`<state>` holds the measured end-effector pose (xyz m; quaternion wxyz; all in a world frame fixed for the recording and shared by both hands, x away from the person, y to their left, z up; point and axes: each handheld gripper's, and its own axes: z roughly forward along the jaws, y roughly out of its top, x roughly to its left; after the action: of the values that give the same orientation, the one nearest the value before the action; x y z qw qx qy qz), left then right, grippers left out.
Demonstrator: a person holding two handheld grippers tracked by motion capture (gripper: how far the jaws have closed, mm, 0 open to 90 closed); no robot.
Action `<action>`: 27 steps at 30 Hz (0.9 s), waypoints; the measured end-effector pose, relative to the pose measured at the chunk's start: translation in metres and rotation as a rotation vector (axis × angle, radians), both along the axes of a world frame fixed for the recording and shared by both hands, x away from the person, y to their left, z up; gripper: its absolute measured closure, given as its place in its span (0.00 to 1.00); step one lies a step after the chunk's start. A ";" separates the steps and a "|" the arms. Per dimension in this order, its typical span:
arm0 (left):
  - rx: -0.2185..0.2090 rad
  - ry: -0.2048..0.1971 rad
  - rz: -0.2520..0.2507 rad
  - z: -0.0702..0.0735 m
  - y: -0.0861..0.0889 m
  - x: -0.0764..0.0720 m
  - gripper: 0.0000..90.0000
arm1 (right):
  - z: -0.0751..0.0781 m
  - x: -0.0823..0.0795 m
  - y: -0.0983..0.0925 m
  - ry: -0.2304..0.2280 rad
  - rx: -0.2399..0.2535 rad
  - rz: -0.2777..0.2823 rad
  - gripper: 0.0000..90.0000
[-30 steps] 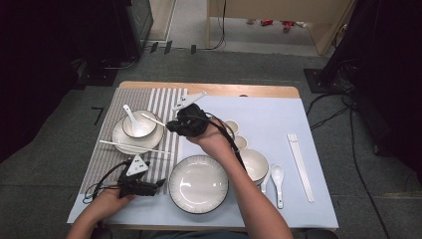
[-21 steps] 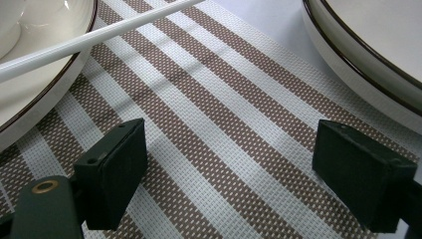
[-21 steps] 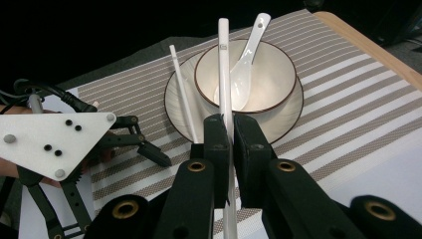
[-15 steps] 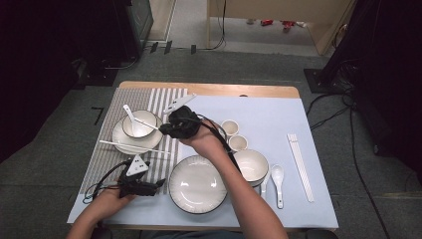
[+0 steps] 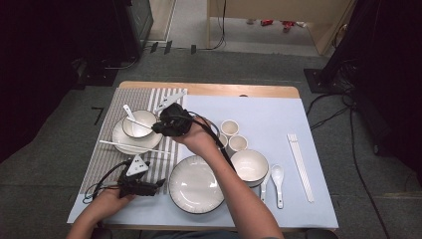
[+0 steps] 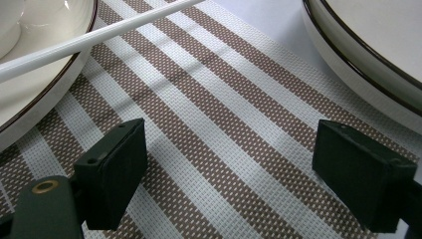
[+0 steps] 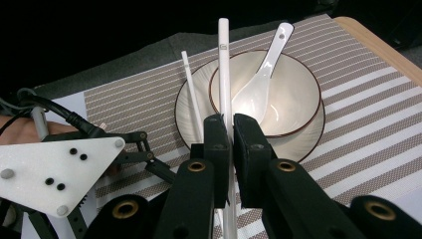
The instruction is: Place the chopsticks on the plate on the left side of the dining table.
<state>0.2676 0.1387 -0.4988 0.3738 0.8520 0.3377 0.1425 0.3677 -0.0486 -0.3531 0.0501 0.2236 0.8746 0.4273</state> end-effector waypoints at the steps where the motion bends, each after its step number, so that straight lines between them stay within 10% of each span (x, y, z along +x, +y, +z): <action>1: 0.000 0.000 -0.001 0.000 0.000 0.000 0.16 | 0.000 0.000 0.001 -0.001 -0.001 0.000 0.95; 27: 0.000 -0.003 0.000 0.000 0.000 0.000 0.16 | -0.005 0.004 0.026 -0.004 -0.010 0.047 0.95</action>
<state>0.2677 0.1386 -0.4988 0.3744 0.8517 0.3372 0.1438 0.3715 -0.0223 -0.3586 0.0431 0.2020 0.8816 0.4243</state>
